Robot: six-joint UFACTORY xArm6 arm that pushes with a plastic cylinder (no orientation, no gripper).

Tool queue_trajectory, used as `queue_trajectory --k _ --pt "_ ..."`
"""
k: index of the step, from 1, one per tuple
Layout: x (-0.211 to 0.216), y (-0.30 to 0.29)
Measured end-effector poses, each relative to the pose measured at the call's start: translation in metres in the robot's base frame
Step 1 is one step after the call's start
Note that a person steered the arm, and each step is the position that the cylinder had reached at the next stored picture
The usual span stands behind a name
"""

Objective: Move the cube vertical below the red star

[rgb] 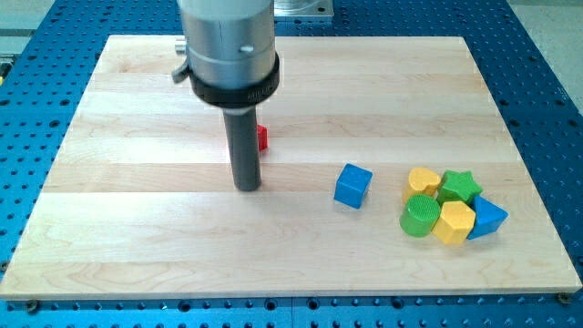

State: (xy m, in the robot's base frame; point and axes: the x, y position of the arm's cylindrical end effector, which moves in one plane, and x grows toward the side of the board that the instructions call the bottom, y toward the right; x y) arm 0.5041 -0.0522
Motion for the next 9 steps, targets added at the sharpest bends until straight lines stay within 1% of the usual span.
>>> queue_trajectory --k 1,2,3,4,5,6,7,8,9 --pt "-0.009 0.012" --pt "-0.060 0.061" --pt "-0.071 0.164" --pt "-0.058 0.185" --pt "-0.025 0.185" --pt "-0.010 0.169" --pt "-0.010 0.119" --pt "-0.001 0.045" --pt "0.010 0.010"
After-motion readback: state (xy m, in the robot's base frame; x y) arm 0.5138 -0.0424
